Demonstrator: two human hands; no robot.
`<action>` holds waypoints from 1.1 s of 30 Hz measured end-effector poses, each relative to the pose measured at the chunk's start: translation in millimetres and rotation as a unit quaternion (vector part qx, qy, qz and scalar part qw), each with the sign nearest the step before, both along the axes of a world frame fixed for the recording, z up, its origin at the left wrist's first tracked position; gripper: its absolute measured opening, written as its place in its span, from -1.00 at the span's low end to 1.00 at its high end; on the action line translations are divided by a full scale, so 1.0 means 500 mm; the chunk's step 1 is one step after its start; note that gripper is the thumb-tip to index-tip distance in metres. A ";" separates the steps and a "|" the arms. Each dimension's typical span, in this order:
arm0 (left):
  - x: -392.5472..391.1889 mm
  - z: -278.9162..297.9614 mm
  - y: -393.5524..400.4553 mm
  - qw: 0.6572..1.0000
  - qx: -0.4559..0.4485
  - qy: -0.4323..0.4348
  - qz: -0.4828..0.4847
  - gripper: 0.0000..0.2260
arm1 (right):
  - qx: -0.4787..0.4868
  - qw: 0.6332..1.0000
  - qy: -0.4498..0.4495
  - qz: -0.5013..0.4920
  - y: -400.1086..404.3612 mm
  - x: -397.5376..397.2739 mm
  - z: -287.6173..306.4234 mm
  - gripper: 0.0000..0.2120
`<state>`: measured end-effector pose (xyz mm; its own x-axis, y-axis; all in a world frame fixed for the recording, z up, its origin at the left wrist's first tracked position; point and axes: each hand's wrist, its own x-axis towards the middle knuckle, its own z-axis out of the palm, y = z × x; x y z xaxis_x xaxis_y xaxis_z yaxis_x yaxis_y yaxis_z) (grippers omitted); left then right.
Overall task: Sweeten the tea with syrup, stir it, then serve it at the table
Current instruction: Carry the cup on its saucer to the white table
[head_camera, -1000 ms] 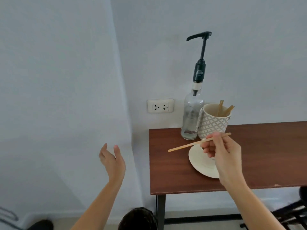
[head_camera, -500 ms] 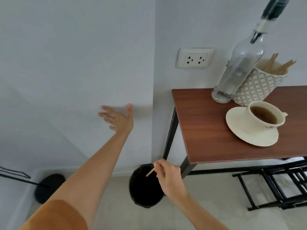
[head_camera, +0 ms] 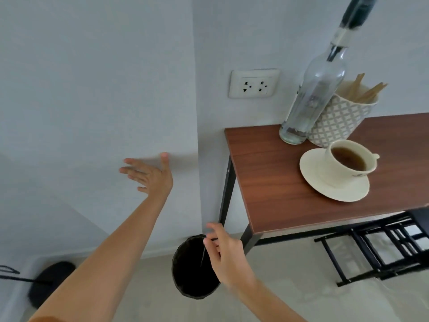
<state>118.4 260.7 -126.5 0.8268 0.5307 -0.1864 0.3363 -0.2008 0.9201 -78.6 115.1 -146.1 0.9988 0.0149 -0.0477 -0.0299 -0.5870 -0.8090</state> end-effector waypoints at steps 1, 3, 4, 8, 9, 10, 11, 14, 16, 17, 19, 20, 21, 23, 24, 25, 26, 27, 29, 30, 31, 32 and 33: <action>-0.009 0.009 -0.007 1.000 0.006 -0.017 -0.003 -0.06 | 0.015 0.999 -0.032 0.006 -0.005 -0.004 0.037 -0.70; -0.029 0.033 -0.034 0.997 0.028 -0.072 -0.018 -0.11 | 0.034 0.995 -0.097 0.007 -0.027 -0.014 0.109 -0.74; -0.040 0.049 -0.053 0.994 0.038 -0.101 -0.032 -0.13 | 0.037 0.992 -0.123 -0.004 -0.045 -0.018 0.140 -0.75; -0.090 0.113 -0.148 0.969 0.076 -0.191 -0.136 -0.22 | 0.034 0.972 -0.202 -0.111 -0.161 -0.037 0.226 -0.81; -0.102 0.127 -0.174 0.961 0.088 -0.200 -0.167 -0.24 | 0.036 0.967 -0.206 -0.146 -0.196 -0.040 0.237 -0.82; -0.113 0.140 -0.200 0.954 0.101 -0.202 -0.199 -0.26 | 0.039 0.961 -0.206 -0.181 -0.232 -0.042 0.245 -0.84; -0.125 0.151 -0.227 0.945 0.120 -0.198 -0.232 -0.27 | 0.043 0.955 -0.201 -0.215 -0.269 -0.044 0.251 -0.85; -0.161 0.169 -0.308 0.913 0.171 -0.186 -0.320 -0.31 | 0.034 0.940 -0.173 -0.294 -0.377 -0.047 0.257 -0.87; -0.187 0.170 -0.357 0.889 0.200 -0.179 -0.370 -0.30 | 0.017 0.935 -0.137 -0.325 -0.447 -0.043 0.259 -0.88; -0.198 0.169 -0.379 0.877 0.221 -0.165 -0.394 -0.30 | 0.014 0.936 -0.112 -0.334 -0.480 -0.038 0.258 -0.87; -0.215 0.162 -0.421 0.848 0.262 -0.116 -0.446 -0.31 | 0.009 0.942 -0.053 -0.332 -0.540 -0.022 0.254 -0.86; -0.222 0.158 -0.440 0.836 0.276 -0.087 -0.466 -0.31 | 0.009 0.947 -0.020 -0.322 -0.564 -0.012 0.252 -0.86; -0.230 0.155 -0.459 0.829 0.285 -0.064 -0.478 -0.31 | 0.014 0.951 0.009 -0.308 -0.586 -0.001 0.249 -0.85; -0.241 0.149 -0.495 0.828 0.291 -0.036 -0.478 -0.30 | 0.025 0.960 0.055 -0.273 -0.620 0.024 0.244 -0.79; -0.244 0.146 -0.510 0.831 0.295 -0.028 -0.471 -0.29 | 0.025 0.964 0.077 -0.252 -0.634 0.036 0.242 -0.75; -0.246 0.144 -0.524 0.831 0.304 -0.021 -0.464 -0.29 | 0.021 0.968 0.096 -0.231 -0.647 0.049 0.239 -0.70; -0.247 0.142 -0.534 0.832 0.315 -0.013 -0.457 -0.29 | 0.014 0.972 0.110 -0.208 -0.658 0.061 0.236 -0.67; -0.248 0.141 -0.543 0.833 0.321 -0.006 -0.449 -0.29 | 0.007 0.976 0.117 -0.184 -0.667 0.072 0.234 -0.67; -0.251 0.140 -0.552 0.839 0.325 0.006 -0.436 -0.29 | 0.005 0.982 0.125 -0.142 -0.678 0.088 0.231 -0.67; -0.253 0.140 -0.556 0.840 0.329 0.011 -0.431 -0.29 | 0.007 0.984 0.127 -0.126 -0.682 0.094 0.230 -0.66; -0.256 0.141 -0.559 0.841 0.332 0.016 -0.428 -0.29 | 0.010 0.985 0.129 -0.115 -0.684 0.098 0.229 -0.65; -0.260 0.143 -0.562 0.842 0.334 0.019 -0.424 -0.30 | 0.014 0.986 0.130 -0.108 -0.686 0.100 0.229 -0.64; -0.263 0.144 -0.564 0.843 0.333 0.020 -0.422 -0.31 | 0.018 0.986 0.131 -0.105 -0.686 0.100 0.229 -0.62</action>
<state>-13.2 -21.5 -54.3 0.9627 -0.2446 -0.1161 -0.1560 -0.8515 0.5006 -28.4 -228.0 -31.9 0.9332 -0.1851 -0.3080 -0.3591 -0.5162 -0.7775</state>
